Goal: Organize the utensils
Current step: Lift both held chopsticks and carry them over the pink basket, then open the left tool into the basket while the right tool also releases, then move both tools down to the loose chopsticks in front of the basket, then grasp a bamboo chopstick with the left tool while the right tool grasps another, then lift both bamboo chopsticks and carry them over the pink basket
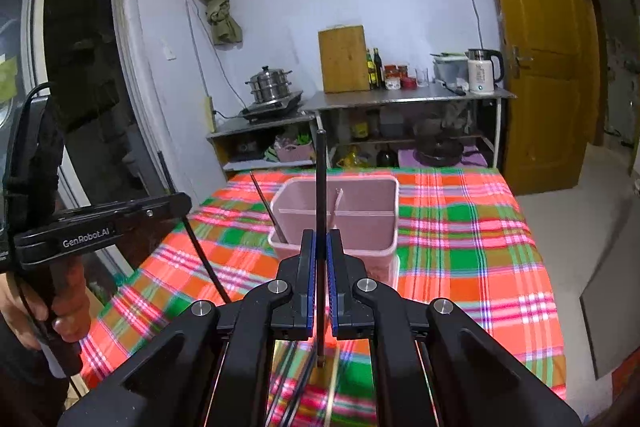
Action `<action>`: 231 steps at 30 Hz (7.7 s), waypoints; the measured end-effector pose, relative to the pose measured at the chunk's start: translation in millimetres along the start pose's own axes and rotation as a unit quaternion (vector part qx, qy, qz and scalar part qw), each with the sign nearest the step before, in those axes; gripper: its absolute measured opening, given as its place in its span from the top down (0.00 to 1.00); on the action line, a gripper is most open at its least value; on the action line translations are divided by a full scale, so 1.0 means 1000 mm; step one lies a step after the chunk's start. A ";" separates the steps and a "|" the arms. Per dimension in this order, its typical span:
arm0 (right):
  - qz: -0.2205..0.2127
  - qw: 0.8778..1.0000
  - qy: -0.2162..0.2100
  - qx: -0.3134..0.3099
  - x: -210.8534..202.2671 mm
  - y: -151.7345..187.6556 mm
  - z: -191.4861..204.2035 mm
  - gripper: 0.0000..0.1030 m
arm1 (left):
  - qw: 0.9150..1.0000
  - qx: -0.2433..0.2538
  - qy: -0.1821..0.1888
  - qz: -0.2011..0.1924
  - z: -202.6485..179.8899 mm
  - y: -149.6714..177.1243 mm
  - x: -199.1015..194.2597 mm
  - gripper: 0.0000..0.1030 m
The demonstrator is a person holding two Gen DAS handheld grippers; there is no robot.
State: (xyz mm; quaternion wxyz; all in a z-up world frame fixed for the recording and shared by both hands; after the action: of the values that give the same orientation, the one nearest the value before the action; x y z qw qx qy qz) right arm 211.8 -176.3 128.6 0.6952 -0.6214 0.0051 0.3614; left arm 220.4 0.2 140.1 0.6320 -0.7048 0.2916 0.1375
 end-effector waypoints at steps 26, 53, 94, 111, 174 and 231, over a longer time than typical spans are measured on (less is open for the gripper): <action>-0.075 0.997 -0.011 0.022 0.042 -0.085 -0.002 0.95 | 0.998 -0.033 0.016 -0.060 0.012 -0.090 0.031 0.95; 0.001 0.999 -0.022 0.027 0.083 -0.028 -0.014 0.89 | 0.998 -0.044 0.019 -0.031 0.026 -0.027 0.063 0.74; 0.024 1.000 0.016 -0.008 -0.057 0.097 0.019 0.87 | 1.000 -0.001 0.012 -0.005 -0.022 0.128 -0.023 0.71; 0.123 0.992 0.010 -0.008 0.025 0.147 -0.003 0.87 | 0.996 -0.010 -0.006 0.085 -0.010 0.172 0.057 0.71; 0.210 0.977 0.020 -0.001 0.113 0.143 -0.021 0.95 | 0.984 0.036 -0.054 0.167 0.012 0.157 0.125 0.94; 0.013 1.000 0.013 -0.014 0.005 0.006 0.008 0.95 | 0.999 0.015 -0.007 0.032 -0.001 0.017 0.012 0.95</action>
State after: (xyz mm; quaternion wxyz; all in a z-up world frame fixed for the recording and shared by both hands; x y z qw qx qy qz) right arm 208.9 -166.6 123.5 0.6814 -0.6356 0.0169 0.3624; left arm 219.8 -4.0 120.3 0.6395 -0.6848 0.3116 0.1579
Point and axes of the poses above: each gripper's, at about its wrist camera, not at the fingertips, and x roughly the way its jaws point, z to its left, y to its underside, the point moved 6 cm from there along x, roughly the way its jaws point, and after that the axes turned 3 degrees about -y, right-handed, at the moved point
